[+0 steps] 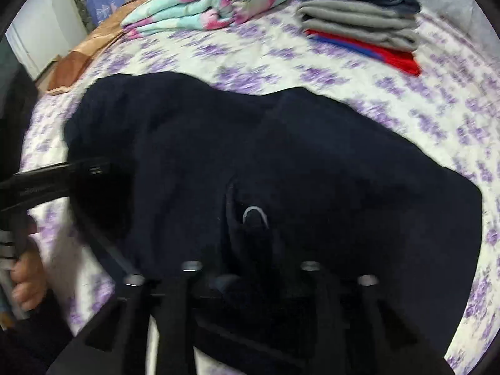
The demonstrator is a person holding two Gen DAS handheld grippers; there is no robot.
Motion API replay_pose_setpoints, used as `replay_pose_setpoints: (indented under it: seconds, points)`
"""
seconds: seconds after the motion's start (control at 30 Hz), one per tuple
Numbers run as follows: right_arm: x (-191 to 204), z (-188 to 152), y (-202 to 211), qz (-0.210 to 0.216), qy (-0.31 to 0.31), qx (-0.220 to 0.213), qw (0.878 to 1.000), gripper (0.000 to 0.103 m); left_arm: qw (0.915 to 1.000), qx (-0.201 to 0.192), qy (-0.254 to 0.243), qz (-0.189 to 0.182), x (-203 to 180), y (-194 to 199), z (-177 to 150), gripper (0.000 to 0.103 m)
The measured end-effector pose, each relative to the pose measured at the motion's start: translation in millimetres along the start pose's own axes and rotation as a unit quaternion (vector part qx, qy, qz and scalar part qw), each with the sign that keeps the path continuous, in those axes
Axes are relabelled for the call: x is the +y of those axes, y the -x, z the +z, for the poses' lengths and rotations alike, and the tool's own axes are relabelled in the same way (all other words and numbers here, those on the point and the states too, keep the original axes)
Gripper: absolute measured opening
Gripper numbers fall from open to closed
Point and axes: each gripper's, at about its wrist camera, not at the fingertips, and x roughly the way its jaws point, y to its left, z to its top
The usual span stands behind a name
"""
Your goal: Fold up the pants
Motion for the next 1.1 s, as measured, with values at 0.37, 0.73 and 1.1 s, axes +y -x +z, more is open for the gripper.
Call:
replay_pose_setpoints:
  seconds: [0.37,0.73,1.1]
  points:
    - [-7,26,50,-0.004,-0.001,-0.061,0.998,0.001,0.9998,-0.006,-0.011,-0.013,1,-3,2,0.006]
    - [-25,67,-33,-0.035,-0.017,0.013,0.999,0.004,0.9996,-0.006,-0.012,-0.025,5,-8,3,0.006]
    - [2,-30,57,0.047,-0.008,-0.063,0.997,0.057,0.9955,-0.078,-0.006,-0.054,-5,49,-15,0.038]
